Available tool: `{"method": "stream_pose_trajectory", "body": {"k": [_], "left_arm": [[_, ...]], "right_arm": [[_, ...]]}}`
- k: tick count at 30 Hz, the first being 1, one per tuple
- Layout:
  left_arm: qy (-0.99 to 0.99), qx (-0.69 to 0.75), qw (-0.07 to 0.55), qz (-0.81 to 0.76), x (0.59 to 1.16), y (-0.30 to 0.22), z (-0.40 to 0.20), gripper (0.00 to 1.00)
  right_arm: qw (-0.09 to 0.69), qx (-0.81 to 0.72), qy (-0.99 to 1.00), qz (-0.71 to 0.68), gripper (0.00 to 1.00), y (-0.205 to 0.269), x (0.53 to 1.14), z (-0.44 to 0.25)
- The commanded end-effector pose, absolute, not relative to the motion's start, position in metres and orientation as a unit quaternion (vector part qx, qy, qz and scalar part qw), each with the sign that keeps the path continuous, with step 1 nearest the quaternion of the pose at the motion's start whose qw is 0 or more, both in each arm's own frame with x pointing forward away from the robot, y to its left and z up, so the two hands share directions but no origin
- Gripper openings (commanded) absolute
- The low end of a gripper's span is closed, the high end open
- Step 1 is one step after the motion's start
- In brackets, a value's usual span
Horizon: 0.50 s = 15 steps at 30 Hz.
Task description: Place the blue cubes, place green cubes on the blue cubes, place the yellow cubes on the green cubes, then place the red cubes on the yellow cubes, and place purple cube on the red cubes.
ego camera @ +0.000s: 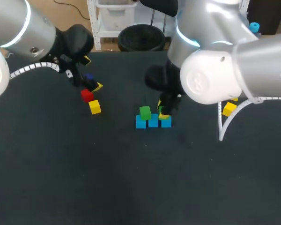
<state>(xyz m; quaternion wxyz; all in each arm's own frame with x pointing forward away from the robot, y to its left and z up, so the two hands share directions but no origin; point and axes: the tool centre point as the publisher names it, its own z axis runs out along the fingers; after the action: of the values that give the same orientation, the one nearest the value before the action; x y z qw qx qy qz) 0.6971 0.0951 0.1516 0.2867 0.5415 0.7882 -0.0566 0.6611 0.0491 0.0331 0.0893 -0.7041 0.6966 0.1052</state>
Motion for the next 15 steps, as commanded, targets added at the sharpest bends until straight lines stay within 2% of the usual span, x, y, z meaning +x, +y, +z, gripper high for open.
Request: {"method": "stream_pose_trajectory", "body": {"k": [1, 15], "left_arm": [[0.787, 0.543, 0.287, -0.059, 0.6988, 0.0959, 0.1509, 1.0], [0.787, 0.543, 0.287, -0.059, 0.6988, 0.0959, 0.1509, 1.0]], "right_arm": [[0.086, -0.705, 0.696, 0.108, 0.0, 0.0513, 0.6641, 0.0316], [0.078, -0.703, 0.698, 0.111, 0.0, 0.0539, 0.6646, 0.0252]]}}
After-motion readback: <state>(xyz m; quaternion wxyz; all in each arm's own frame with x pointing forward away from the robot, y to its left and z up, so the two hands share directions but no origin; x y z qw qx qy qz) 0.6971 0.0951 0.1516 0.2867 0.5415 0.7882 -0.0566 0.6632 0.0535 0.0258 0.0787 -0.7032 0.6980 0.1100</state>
